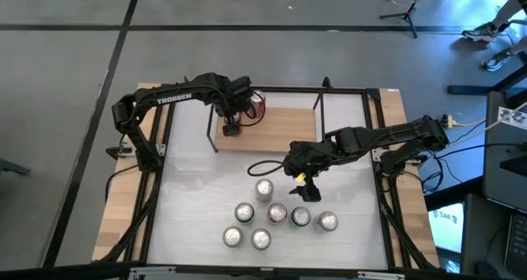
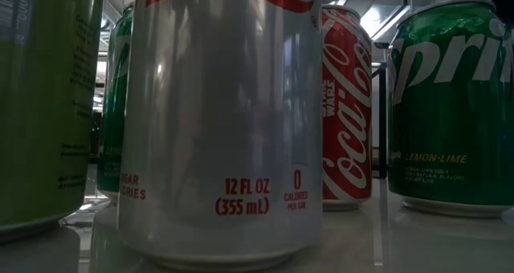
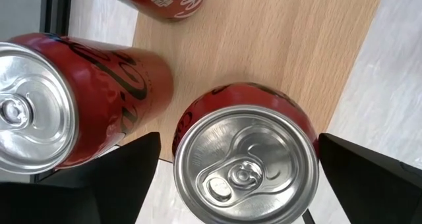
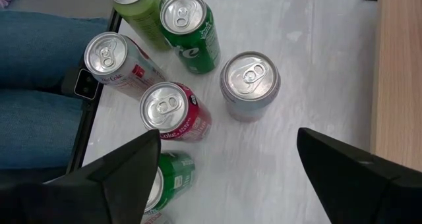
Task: Place canned beverage on shelf
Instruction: Put the red soda can on the shelf aligned with the other red soda can, then put the red white soda can on the shelf aligned with the other white soda can
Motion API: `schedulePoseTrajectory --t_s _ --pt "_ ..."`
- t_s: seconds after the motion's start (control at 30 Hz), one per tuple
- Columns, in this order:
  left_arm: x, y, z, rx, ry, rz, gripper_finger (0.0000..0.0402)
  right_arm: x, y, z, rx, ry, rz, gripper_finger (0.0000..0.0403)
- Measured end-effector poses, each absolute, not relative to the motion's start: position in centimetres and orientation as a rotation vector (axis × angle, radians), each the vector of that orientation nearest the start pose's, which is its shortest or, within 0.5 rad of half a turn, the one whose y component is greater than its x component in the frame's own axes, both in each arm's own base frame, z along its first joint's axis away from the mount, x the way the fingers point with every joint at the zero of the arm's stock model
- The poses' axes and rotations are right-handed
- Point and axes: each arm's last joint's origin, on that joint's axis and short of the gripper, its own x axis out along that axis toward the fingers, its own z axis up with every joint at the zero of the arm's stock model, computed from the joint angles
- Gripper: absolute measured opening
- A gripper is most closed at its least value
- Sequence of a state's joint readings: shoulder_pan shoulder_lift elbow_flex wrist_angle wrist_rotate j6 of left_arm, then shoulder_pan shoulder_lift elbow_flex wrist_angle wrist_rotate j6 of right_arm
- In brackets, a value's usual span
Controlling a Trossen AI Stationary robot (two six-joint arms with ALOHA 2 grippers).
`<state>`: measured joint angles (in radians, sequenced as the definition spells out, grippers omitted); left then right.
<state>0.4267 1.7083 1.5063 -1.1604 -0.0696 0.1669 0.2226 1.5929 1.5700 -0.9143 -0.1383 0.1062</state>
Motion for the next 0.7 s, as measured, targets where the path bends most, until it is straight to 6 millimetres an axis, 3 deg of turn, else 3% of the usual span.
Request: schedulePoseTrajectory --t_s 0.47,0.7 --pt "29.7 13.7 28.1 -0.108 1.382 0.303 0.0399 32.0 7.6 34.4 0.058 0.958 0.283 0.0351" --pt "29.6 13.6 29.3 -0.103 1.367 0.302 0.0397 32.0 7.7 34.4 0.058 0.958 0.283 0.0351"
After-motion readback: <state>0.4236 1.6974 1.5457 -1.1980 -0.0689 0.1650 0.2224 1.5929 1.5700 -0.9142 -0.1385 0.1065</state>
